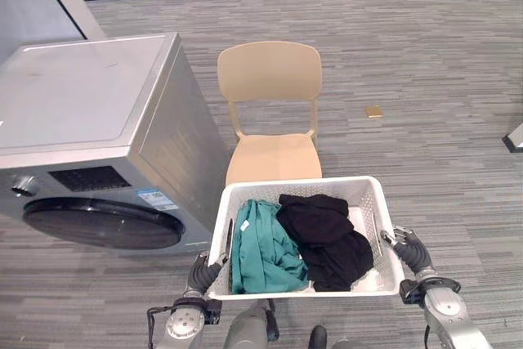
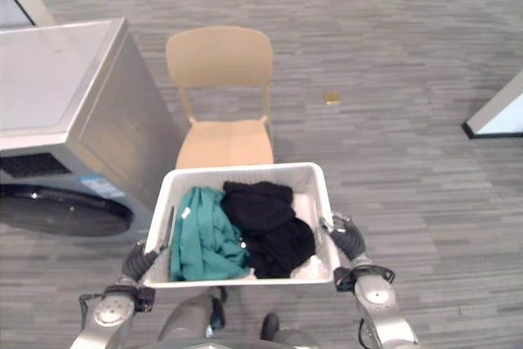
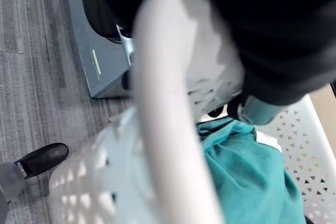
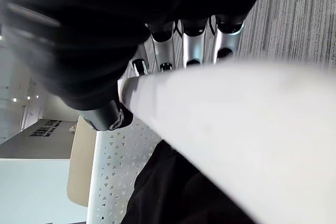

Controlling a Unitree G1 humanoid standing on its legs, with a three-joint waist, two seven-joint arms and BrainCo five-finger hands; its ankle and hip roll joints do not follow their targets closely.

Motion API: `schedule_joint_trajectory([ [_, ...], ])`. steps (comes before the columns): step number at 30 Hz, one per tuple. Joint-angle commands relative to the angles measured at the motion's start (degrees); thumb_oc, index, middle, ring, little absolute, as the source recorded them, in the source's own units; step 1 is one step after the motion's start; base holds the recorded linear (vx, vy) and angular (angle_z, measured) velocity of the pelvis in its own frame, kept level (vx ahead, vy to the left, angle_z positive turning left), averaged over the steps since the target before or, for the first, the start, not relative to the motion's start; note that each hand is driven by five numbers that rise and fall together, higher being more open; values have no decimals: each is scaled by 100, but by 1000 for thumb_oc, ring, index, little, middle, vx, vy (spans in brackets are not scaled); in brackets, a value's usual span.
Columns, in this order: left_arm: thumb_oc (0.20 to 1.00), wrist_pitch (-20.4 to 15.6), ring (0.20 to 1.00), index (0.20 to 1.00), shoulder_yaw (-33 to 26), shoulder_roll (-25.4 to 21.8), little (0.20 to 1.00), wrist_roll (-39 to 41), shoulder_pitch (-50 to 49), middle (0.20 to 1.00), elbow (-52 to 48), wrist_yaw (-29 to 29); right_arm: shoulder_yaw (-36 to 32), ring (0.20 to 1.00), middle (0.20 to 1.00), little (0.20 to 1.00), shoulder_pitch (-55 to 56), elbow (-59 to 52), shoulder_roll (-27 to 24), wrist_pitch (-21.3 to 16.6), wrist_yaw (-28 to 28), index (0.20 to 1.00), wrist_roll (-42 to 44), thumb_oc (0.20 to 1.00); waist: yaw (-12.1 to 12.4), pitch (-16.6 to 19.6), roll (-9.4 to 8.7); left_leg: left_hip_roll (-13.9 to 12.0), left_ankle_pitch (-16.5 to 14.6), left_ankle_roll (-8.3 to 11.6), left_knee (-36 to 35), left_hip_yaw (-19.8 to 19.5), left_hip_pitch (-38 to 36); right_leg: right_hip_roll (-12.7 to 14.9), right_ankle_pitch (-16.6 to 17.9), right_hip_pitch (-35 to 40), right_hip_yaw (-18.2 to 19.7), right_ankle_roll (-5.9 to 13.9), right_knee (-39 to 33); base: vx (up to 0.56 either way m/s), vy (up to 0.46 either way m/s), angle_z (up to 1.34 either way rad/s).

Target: Grab the laundry basket,head to the washer,open it,put in the laundry and shut it.

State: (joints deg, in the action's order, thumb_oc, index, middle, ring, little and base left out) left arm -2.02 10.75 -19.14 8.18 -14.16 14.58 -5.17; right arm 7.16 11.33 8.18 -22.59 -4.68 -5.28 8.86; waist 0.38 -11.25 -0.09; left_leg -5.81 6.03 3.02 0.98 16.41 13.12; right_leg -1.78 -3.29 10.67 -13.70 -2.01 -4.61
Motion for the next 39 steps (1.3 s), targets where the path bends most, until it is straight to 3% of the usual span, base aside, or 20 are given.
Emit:
schedule_joint_trajectory([
  [1, 200, -641, 200, 200, -152, -119, 200, 181, 235, 200, -747, 212, -150, 200, 200, 200, -231, -356, 104, -420, 81, 200, 69, 200, 188, 213, -123, -82, -31, 113, 377, 4, -312, 656, -486, 90, -120, 757, 432, 317, 212, -29],
  [4, 200, -636, 200, 200, -147, -188, 200, 174, 261, 200, -726, 212, -119, 200, 200, 200, -276, -311, 198, -427, 116, 200, -5, 200, 223, 315, -222, 20, -393, -46, 666, 11, -364, 932, -420, 91, 22, 924, 567, 291, 246, -23],
  [5, 200, -606, 200, 200, -160, -277, 200, 162, 275, 200, -763, 223, -91, 200, 200, 200, -287, -318, 243, -424, 159, 200, -41, 200, 238, 332, -273, 79, -566, -172, 695, 52, -453, 1074, -302, -74, 169, 1012, 920, 207, 201, -28],
  [8, 200, -608, 200, 200, -184, -384, 200, 160, 325, 200, -798, 226, -85, 200, 200, 200, -296, -312, 272, -427, 149, 200, -78, 200, 219, 304, -305, 152, -701, -270, 682, 88, -566, 1122, -197, -352, 311, 1087, 1335, 120, 151, -29],
  [10, 200, -591, 200, 200, -171, -429, 200, 143, 356, 200, -832, 215, -86, 200, 200, 200, -289, -294, 288, -397, 154, 200, -102, 200, 131, 241, -301, 218, -818, -350, 614, 68, -746, 1046, -152, -718, 467, 1034, 1580, 122, 120, -17],
  [14, 200, -608, 200, 200, -201, -483, 200, 131, 306, 200, -869, 219, -83, 200, 200, 200, -325, -192, 270, -371, 129, 200, -103, 200, -11, 179, -214, 287, -1018, -352, 303, -24, -1202, 945, -64, -1234, 402, 993, 1250, 149, 35, 14],
  [15, 200, -609, 200, 200, -207, -478, 200, 131, 304, 200, -871, 218, -78, 200, 200, 200, -330, -191, 266, -372, 129, 200, -102, 200, -24, 145, -212, 273, -919, -379, 291, 34, -1184, 939, 20, -1241, 354, 959, 1223, 62, -11, 18],
  [17, 200, -610, 200, 200, -152, -480, 200, 48, 430, 200, -693, 91, -30, 200, 200, 200, -359, -84, 250, -412, 32, 200, -139, 200, -142, 52, -218, 329, -1091, -348, 211, -140, -1450, 873, 161, -1592, 473, 1033, 929, 179, -33, 31],
  [19, 200, -638, 200, 200, -108, -409, 200, -89, 611, 200, -536, 47, 44, 200, 200, 200, -429, 19, 246, -391, 14, 200, -254, 200, -145, 52, -303, 421, -1153, -390, 361, -213, -1454, 910, 307, -1407, 546, 1013, 750, 176, -100, 50],
  [23, 200, -640, 200, 200, -19, -362, 200, -105, 891, 200, -336, -81, 218, 200, 200, 200, -680, 264, 174, -394, -142, 200, -364, 200, -93, 25, -287, 402, -1131, -339, 422, -294, -1354, 890, 397, -1361, 483, 963, 633, 38, -93, 52],
  [29, 200, -734, 200, 200, 620, -54, 200, 10, 2738, 200, 894, -1093, 1009, 200, 200, 200, -2468, 1395, 224, -420, -1017, 200, -470, 200, 27, -586, -204, 308, -837, -276, 914, -707, 429, 942, 444, -2853, 319, 778, 1128, -280, -81, 25],
  [30, 200, -744, 200, 200, 667, -19, 200, 10, 2899, 200, 1043, -1193, 1080, 200, 200, 200, -2625, 1519, 247, -408, -1090, 200, -463, 200, 58, -594, -175, 302, -951, -235, 971, -791, 548, 919, 327, -2940, 340, 813, 1193, -71, -7, 13],
  [34, 200, -775, 200, 200, 853, 55, 200, 17, 3673, 200, 1790, -1582, 1434, 200, 200, 200, -3350, 2090, 358, -412, -1324, 200, -495, 200, 112, -774, -155, 312, -824, -205, 1112, -903, 1112, 970, 327, -3421, 310, 785, 1350, -85, 7, 9],
  [39, 200, -763, 200, 200, 941, 4, 200, -78, 4205, 200, 2281, -1877, 1693, 200, 200, 200, -3787, 2461, 476, -433, -1442, 200, -464, 200, 152, -947, -151, 299, -742, -162, 1133, -938, 1309, 1022, 356, -3596, 267, 789, 1425, -59, 25, 4],
])
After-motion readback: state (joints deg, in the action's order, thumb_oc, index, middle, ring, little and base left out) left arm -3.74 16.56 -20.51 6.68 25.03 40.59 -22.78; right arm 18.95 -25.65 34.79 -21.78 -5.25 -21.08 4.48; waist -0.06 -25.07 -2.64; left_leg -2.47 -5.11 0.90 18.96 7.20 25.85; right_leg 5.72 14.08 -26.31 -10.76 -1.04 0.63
